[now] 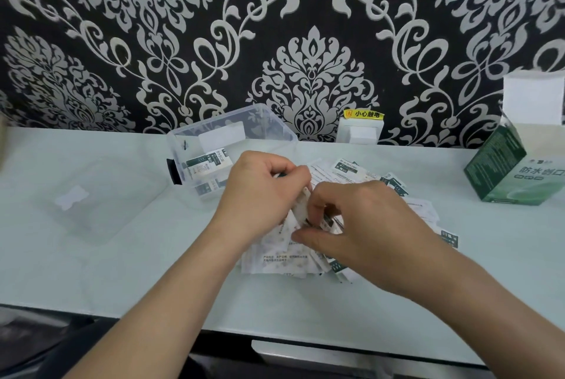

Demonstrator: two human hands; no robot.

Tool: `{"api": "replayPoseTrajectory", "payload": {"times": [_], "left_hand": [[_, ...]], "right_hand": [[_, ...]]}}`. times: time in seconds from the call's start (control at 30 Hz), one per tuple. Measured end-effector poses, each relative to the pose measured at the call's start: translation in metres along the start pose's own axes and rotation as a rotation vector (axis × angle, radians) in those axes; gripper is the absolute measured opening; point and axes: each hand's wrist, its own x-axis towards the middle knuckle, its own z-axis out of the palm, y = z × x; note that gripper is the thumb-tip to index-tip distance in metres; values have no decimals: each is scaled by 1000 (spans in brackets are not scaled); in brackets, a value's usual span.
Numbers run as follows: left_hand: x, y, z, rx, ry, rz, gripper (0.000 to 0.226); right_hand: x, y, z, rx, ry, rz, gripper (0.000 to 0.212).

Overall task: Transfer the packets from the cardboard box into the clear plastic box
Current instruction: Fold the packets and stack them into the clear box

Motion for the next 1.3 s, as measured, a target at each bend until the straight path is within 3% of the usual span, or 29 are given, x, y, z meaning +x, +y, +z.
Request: {"api": "replayPoseTrajectory", "payload": {"times": [0.1,0.23,0.33,0.43,0.5,0.63,0.77,1.0,1.13,1.3], "left_hand": [[-1,1,0,-161,-59,-52,25],[-3,5,-10,-320,-213,-7,19],[-3,0,-21,-127,-369,138,67],[-12,1,-18,133,-476,230,108],[-18,1,-11,262,-452,355,108],[-17,-4,-6,291,-348,498,83],[-15,2,-14,278,-337,500,80],[22,37,-58,222,-229,535,86],[39,39,-83,83,-274,382,94],[49,20,-86,-320,28,137,33]], "right_hand": [[3,6,3,182,10,64,23],[9,18,-2,777,-91,249,21],[11,24,-10,1138,-253,340,20],[12,28,-11,1341,-307,369,15],[12,30,-9,1382,-337,364,12],[12,30,-5,1431,-369,365,9],[18,25,-10,1444,-373,333,24],[72,-1,-37,1442,-365,166,28],[98,-12,-39,1376,-357,175,32],[109,-24,-31,1141,-280,167,37]]}}
